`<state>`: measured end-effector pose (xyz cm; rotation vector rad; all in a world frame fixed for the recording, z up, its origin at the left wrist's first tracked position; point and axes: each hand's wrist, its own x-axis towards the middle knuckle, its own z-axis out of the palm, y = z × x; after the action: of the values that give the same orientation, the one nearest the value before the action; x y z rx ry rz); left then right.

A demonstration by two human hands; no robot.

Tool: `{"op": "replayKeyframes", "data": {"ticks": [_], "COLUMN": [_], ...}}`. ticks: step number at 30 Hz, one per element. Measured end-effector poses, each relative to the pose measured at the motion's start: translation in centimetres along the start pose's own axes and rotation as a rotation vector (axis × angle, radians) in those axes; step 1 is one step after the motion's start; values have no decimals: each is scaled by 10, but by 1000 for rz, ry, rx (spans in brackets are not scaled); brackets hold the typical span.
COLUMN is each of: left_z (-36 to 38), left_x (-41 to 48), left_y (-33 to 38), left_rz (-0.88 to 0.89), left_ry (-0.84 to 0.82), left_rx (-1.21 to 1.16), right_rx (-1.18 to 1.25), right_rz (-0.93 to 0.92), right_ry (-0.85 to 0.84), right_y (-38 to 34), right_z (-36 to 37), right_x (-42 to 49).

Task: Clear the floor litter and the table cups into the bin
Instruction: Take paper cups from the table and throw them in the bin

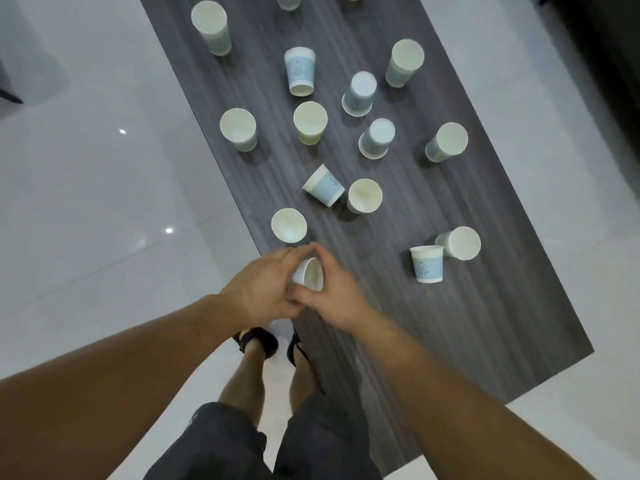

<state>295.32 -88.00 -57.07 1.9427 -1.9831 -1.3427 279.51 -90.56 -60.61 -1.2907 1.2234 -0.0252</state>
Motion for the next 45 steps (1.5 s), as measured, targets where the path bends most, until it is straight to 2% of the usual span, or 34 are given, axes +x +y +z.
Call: {"op": "replayKeyframes", "data": {"ticks": [3,5,6,8,9,13,18,20,26,34,39,45], "left_z": [-15,-19,-19,-18,-17,-15,-27,-38,-80,-95,-59,31], "left_x": [-1,-9,-16,-31,-40,-74,-103,-115,-162,-269,-369,-495], "left_y": [-19,-40,-51,-74,-84,-120,-148,-150,-135,-101,-77,-36], "left_rz": [-20,-125,-189,-283,-316,-408,-471,-484,-537,-725,-920,-1196], "left_ry": [55,127,154,172,177,248,331,379,565,869,1073,1276], "left_rx": [-4,-12,-20,-40,-61,-148,-164,-159,-235,-339,-370,-450], "right_rx": [88,48,-77,-473,-639,-1036,-1043,-1040,-1048,-1186,-1326,-1473], "right_rz": [-7,-28,-67,-171,-190,-104,7,-19,-310,-669,-865,-1097], "right_ry": [-114,-89,-12,169,209,79,5,-4,-46,-244,-422,-649], "right_y": [-20,-29,-32,-33,-34,-31,-42,-63,-156,-243,-264,-254], "right_z": [1,0,0,1,4,28,51,61,98,162,226,312], "right_x": [19,35,46,70,80,112,111,103,71,1,-59,-154]}}
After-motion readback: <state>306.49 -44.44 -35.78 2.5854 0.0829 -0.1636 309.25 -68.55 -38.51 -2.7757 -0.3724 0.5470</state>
